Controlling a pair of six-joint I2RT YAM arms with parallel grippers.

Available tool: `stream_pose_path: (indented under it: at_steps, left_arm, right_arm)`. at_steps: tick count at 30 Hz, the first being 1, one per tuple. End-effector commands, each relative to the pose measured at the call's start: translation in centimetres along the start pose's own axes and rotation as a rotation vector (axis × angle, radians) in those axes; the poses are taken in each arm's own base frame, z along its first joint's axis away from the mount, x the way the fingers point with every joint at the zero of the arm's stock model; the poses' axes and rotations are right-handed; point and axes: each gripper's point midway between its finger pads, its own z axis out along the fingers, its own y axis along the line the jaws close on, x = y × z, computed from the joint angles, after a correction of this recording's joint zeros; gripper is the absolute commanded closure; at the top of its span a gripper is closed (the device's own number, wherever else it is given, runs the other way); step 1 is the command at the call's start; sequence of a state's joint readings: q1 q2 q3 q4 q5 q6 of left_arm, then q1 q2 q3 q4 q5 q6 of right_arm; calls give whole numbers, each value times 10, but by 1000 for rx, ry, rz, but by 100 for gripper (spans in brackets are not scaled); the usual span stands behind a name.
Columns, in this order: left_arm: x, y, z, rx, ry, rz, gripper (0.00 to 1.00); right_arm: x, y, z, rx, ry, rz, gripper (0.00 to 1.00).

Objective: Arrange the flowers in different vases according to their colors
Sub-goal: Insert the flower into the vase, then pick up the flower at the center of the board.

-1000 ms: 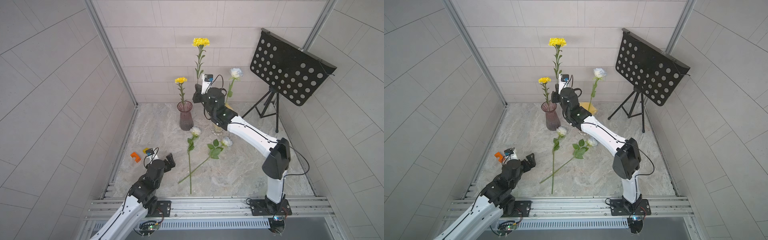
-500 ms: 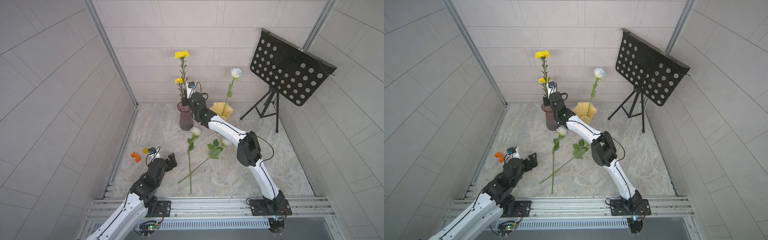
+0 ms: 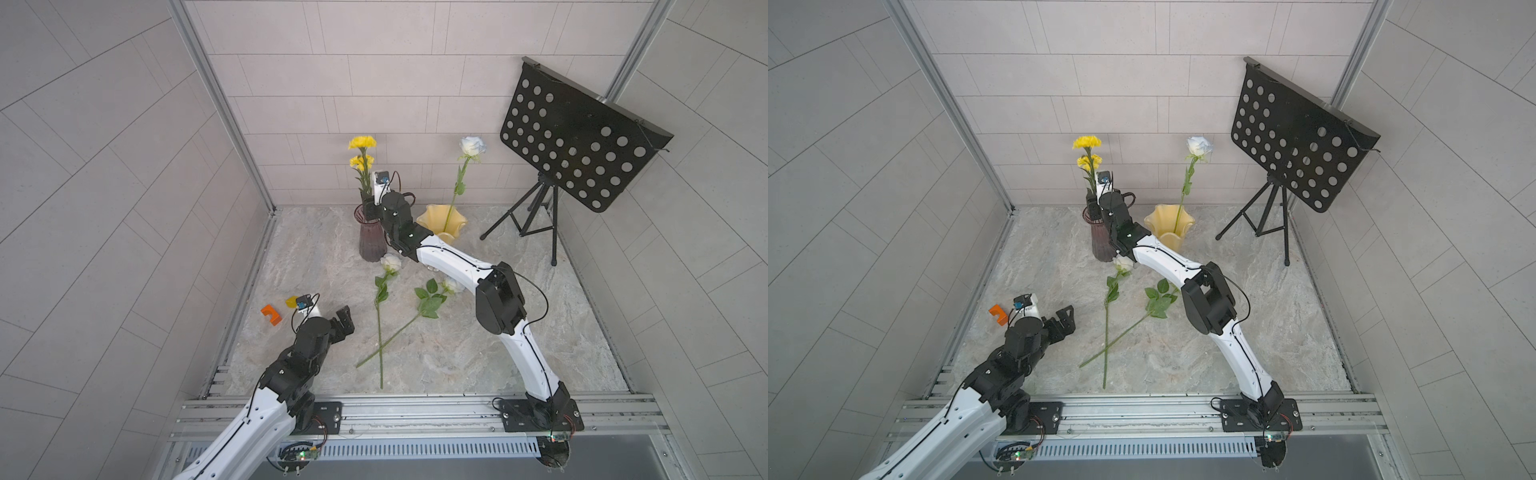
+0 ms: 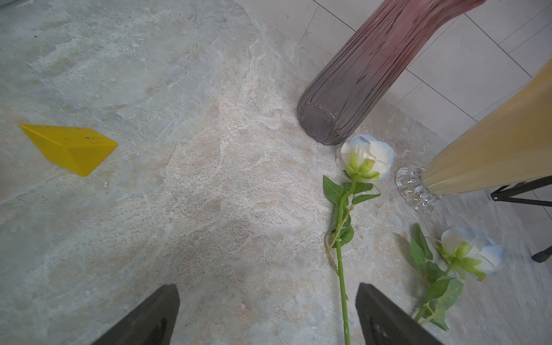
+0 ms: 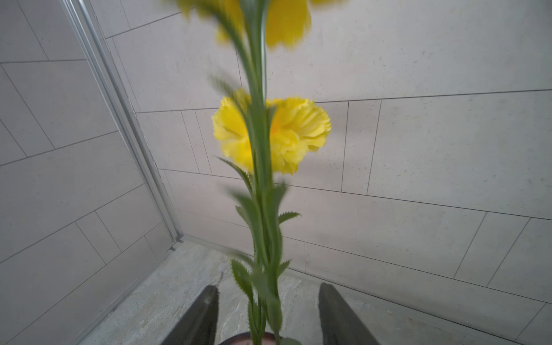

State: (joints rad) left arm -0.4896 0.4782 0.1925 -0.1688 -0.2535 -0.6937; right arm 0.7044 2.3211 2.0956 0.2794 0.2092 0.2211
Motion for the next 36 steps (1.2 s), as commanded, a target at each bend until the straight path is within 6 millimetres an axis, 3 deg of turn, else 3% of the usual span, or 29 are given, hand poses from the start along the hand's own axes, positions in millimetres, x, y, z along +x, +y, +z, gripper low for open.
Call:
stream_pose_path:
  at_steps: [1,8,12,15,21,24,27,30,36]
  left_arm:
    - [-11,-8,-4,23,-31,5,0]
    - [-13,-5,-5,11,-39,8,0]
    - [-15,1,-7,-14,-55,-13,0]
    - [-16,-1,-7,-3,-58,-21,0]
    - [-8,-15,-1,58,-13,-5,0]
    - [-6,-17,2,50,13,4,0]
    - [-4,-18,4,42,39,17,0]
    - [-2,-21,6,38,63,28,0]
    - [0,-21,9,21,95,41,0]
  right_arm:
    - [-45,3,-25,-16,-75,47,29]
    - [-62,-5,-61,-13,-50,57,25]
    - [-58,-14,-98,2,86,104,25]
    - [-22,-30,-135,53,273,219,26]
    - [105,-35,-213,89,649,484,32]
    - [150,-37,-251,165,811,434,34]
    - [169,-43,-284,262,884,325,34]
    - [181,-46,-306,335,900,346,33]
    - [217,-44,-318,493,935,494,33]
